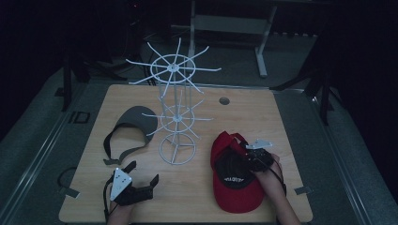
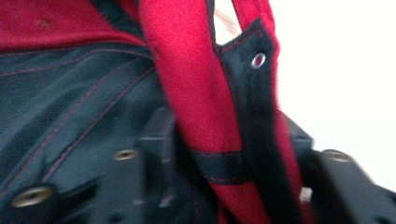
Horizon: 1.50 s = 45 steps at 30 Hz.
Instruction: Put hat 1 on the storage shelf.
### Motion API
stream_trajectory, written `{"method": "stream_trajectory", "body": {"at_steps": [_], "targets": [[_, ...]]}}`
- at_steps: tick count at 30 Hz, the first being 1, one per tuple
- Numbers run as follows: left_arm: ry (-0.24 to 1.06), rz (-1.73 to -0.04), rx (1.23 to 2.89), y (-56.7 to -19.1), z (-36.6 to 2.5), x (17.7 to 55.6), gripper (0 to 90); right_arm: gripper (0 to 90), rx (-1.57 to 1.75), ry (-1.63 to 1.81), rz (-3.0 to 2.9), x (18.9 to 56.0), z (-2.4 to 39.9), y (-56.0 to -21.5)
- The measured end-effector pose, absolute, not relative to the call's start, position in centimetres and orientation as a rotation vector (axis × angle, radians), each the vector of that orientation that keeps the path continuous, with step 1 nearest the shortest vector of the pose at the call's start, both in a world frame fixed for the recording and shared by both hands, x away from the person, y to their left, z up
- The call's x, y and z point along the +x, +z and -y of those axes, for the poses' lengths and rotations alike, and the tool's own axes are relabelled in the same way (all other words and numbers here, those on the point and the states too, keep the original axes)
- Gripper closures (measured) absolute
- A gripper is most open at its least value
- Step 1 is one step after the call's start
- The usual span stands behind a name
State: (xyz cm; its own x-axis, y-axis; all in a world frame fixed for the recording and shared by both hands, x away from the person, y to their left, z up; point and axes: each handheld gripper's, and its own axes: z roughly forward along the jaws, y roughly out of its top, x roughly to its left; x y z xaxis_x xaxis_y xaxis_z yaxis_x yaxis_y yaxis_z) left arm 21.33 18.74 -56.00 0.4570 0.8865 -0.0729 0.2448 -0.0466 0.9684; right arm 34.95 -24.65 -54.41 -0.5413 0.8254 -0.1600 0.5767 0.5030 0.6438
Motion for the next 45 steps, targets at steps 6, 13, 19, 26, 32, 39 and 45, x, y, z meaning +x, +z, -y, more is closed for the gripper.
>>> {"method": "stream_trajectory", "body": {"at_steps": [6, 13, 19, 26, 32, 39, 45], "targets": [[0.706, -1.020, 1.569, -56.0, -18.7, 21.3, 2.7, 83.2, 1.131, 0.768, -2.331, 34.9, 24.5, -54.4], [0.705, -1.024, 1.573, -56.0, -18.7, 21.4, 2.7, 85.1, 1.125, 0.828, -2.221, 34.2, 25.0, -51.7], [0.713, -1.011, 1.585, -56.0, -18.5, 21.3, 2.7, 85.2, 1.114, 0.894, -2.148, 33.3, 25.8, -48.3], [0.697, -1.003, 1.597, -55.7, -18.1, 21.2, 2.7, 85.2, 1.108, 0.952, -2.072, 32.0, 26.6, -44.9], [0.647, -0.984, 1.609, -54.8, -17.4, 21.0, 2.7, 85.2, 1.106, 0.987, -2.024, 31.1, 26.9, -42.7], [0.583, -0.944, 1.648, -52.7, -15.9, 20.5, 2.7, 85.2, 1.088, 1.035, -1.981, 30.1, 27.2, -40.3], [0.529, -0.831, 1.709, -50.4, -14.5, 19.9, 2.7, 85.2, 1.063, 1.087, -1.946, 29.1, 27.4, -38.2]]}}
